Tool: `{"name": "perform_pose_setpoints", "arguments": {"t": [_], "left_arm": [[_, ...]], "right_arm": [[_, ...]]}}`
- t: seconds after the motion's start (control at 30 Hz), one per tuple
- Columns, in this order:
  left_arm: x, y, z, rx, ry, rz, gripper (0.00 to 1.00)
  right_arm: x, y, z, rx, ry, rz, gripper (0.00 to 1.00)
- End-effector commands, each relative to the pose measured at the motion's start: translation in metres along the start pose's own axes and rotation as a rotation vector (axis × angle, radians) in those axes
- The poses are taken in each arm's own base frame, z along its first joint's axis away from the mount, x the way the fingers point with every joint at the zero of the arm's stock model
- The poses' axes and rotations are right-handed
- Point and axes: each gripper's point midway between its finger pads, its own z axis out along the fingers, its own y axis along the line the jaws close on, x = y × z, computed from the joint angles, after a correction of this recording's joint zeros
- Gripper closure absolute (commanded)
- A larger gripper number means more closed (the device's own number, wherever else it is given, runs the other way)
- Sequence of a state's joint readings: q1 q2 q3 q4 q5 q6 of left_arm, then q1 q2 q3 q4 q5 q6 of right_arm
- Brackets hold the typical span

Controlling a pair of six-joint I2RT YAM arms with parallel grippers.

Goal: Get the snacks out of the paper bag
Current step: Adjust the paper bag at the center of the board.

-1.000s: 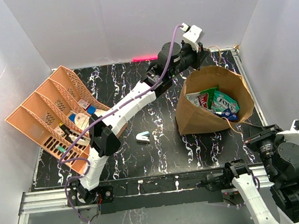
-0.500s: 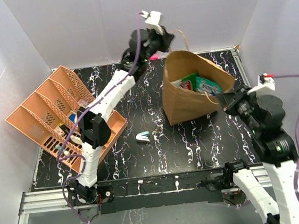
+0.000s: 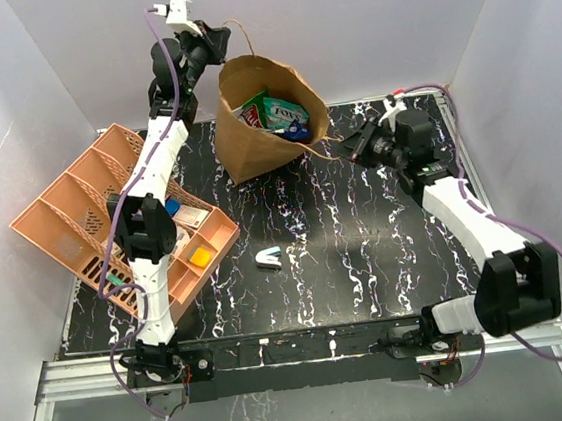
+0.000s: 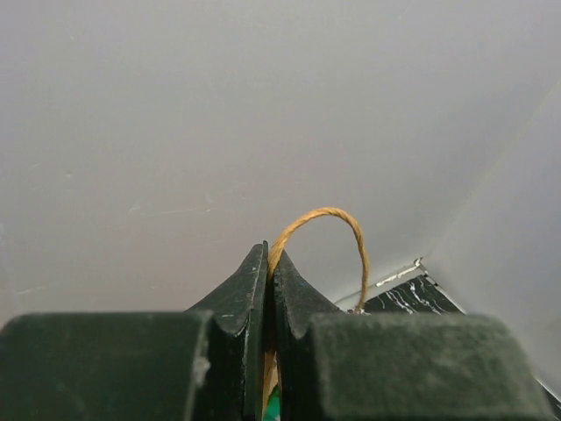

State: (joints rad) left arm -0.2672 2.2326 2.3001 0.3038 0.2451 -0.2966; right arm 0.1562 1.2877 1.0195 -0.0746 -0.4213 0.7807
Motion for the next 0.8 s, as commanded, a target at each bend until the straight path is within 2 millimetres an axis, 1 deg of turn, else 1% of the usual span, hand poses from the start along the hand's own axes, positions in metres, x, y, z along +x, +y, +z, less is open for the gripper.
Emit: {"name": "perform_pose_setpoints", "arguments": {"t": [0.0, 0.03, 0.07, 0.1, 0.13, 0.17, 0.23, 0.33, 0.37, 0.4, 0.47, 0.53, 0.63, 0.67, 0.77], "left_arm": [[-0.048, -0.042, -0.004, 0.144, -0.14, 0.035, 1.0], [-0.04, -0.043, -0.006, 0.153, -0.123, 0.025, 1.0], [-0.036, -0.045, -0.009, 0.162, -0.116, 0.017, 1.0], [-0.028, -0.045, -0.013, 0.167, -0.097, 0.001, 1.0], [-0.022, -0.047, -0.017, 0.174, -0.083, -0.015, 1.0], [-0.009, -0.049, -0.023, 0.184, -0.051, -0.036, 1.0], [0.0, -0.057, -0.034, 0.21, -0.022, -0.071, 1.0], [0.008, -0.078, -0.053, 0.264, 0.024, -0.122, 1.0], [0.01, -0.087, -0.059, 0.282, 0.044, -0.138, 1.0], [0.009, -0.099, -0.067, 0.304, 0.054, -0.151, 1.0], [0.016, -0.12, -0.079, 0.335, 0.091, -0.173, 1.0], [0.021, -0.136, -0.09, 0.347, 0.124, -0.193, 1.0], [0.026, -0.156, -0.106, 0.368, 0.177, -0.235, 1.0], [0.032, -0.161, -0.113, 0.373, 0.198, -0.249, 1.0], [0.035, -0.178, -0.134, 0.398, 0.223, -0.262, 1.0]], "right_arm": [[-0.011, 0.056, 0.017, -0.22, -0.013, -0.063, 0.92], [0.002, 0.05, 0.022, -0.215, 0.025, -0.053, 0.92], [0.012, 0.044, 0.025, -0.208, 0.054, -0.044, 0.92], [0.023, 0.038, 0.025, -0.201, 0.083, -0.035, 0.92], [0.032, 0.032, 0.024, -0.194, 0.108, -0.025, 0.93], [0.042, 0.028, 0.022, -0.192, 0.133, -0.025, 0.92], [0.057, 0.018, 0.015, -0.168, 0.177, -0.033, 0.92], [0.075, 0.002, 0.003, -0.11, 0.228, -0.049, 0.92], [0.081, -0.001, -0.002, -0.101, 0.243, -0.045, 0.92], [0.089, -0.004, -0.008, -0.097, 0.26, -0.037, 0.92], [0.098, -0.007, -0.017, -0.094, 0.278, -0.025, 0.92], [0.106, -0.009, -0.026, -0.089, 0.293, -0.019, 0.92], [0.116, -0.017, -0.038, -0.063, 0.3, -0.029, 0.92], [0.119, -0.02, -0.042, -0.05, 0.3, -0.026, 0.91], [0.132, -0.029, -0.053, -0.034, 0.297, -0.009, 0.91]]}}
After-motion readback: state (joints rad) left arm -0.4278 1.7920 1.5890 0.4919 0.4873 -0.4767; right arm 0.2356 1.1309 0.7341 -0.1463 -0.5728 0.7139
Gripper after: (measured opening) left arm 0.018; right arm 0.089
